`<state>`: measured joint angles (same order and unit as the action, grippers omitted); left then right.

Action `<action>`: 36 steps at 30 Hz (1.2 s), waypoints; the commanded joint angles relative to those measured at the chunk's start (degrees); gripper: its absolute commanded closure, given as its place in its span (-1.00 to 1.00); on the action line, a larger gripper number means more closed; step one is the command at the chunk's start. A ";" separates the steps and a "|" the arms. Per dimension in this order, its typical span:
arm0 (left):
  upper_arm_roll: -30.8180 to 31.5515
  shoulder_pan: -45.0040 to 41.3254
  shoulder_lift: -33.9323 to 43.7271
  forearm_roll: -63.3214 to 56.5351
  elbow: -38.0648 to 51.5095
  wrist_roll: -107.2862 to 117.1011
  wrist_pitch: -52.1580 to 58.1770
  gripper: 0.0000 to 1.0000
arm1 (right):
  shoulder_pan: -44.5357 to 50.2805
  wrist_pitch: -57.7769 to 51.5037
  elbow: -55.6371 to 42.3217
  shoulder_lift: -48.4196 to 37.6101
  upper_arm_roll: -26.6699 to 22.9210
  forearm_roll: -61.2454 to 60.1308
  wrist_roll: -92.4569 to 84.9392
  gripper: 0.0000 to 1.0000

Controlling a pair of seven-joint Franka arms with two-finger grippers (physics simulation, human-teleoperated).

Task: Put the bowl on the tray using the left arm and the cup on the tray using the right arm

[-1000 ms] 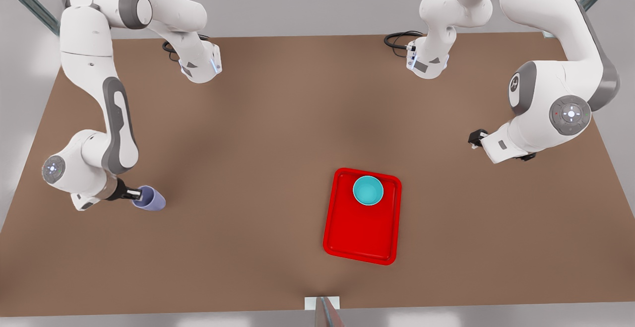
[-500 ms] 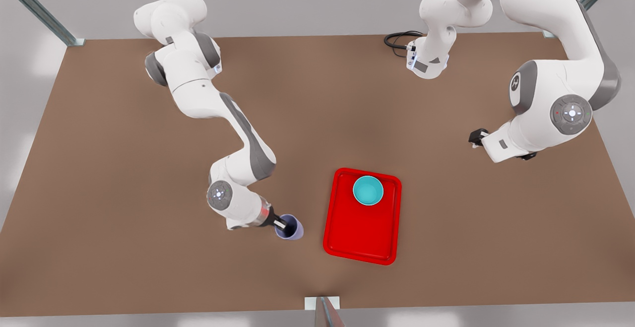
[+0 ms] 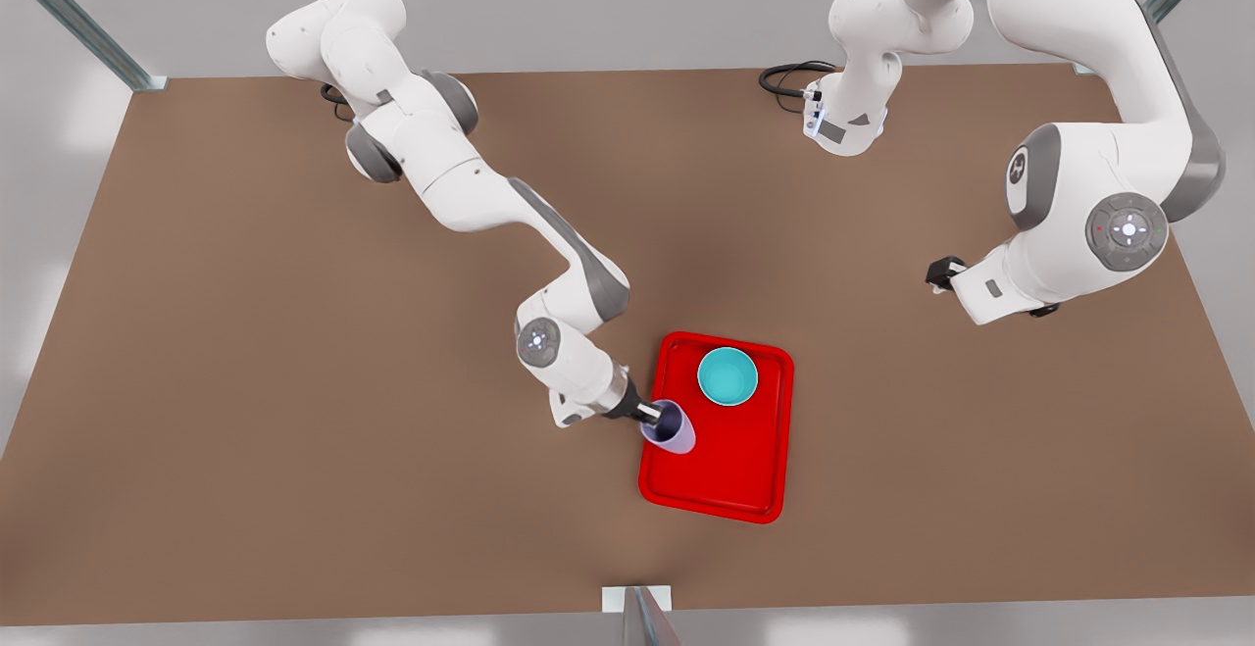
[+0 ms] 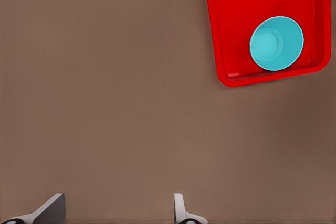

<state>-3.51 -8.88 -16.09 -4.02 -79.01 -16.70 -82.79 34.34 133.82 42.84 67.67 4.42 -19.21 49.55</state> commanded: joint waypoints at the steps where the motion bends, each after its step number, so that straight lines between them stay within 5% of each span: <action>1: 0.00 0.01 0.00 -0.03 0.00 0.00 0.00 -1.00 | 0.02 -0.22 -0.03 0.10 -0.02 0.31 0.11 0.57; 16: 0.00 0.01 -0.44 0.06 0.00 0.09 -0.09 -1.00 | 2.57 7.68 -6.98 8.80 2.18 0.22 0.81 0.57; 17: 0.00 0.01 -0.44 0.06 0.00 0.09 -0.09 -1.00 | 3.10 8.12 -6.98 9.24 2.18 0.22 0.90 0.46; 18: 0.00 0.01 -0.44 0.06 0.00 0.09 -0.09 -1.00 | 3.10 8.12 -7.06 9.24 2.18 0.22 0.90 -0.13; 19: 0.00 0.01 -0.44 0.06 0.09 0.09 -0.09 -1.00 | 3.10 8.12 -7.06 9.24 2.09 0.22 0.81 -0.45; 23: 0.00 0.01 -0.35 0.06 0.09 0.18 -0.09 -1.00 | 3.10 8.21 -7.15 9.24 2.09 0.14 0.81 -1.00; 36: 0.00 0.01 -0.52 -0.03 0.09 0.09 -0.44 -1.00 | 3.80 12.78 -7.85 9.24 2.26 -0.13 0.98 -1.00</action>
<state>-3.51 -8.87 -16.62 -4.00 -78.93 -16.61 -83.28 38.91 147.14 35.07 76.96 6.60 -19.33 51.39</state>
